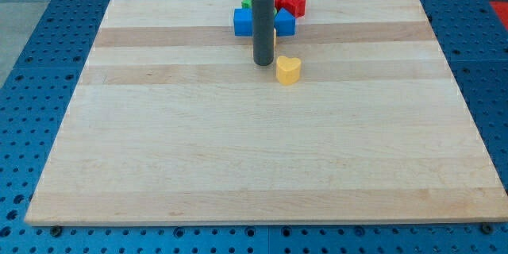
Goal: Push the yellow heart parallel to the yellow hexagon
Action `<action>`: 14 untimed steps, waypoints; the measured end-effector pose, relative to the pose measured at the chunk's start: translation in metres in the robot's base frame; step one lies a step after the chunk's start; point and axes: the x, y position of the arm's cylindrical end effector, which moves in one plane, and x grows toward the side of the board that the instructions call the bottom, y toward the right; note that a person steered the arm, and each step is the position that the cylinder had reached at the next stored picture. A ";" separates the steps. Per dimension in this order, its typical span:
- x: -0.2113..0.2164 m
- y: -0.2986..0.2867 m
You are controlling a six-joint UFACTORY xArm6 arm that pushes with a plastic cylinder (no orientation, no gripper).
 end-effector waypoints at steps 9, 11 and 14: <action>0.056 0.065; 0.042 0.105; 0.026 0.126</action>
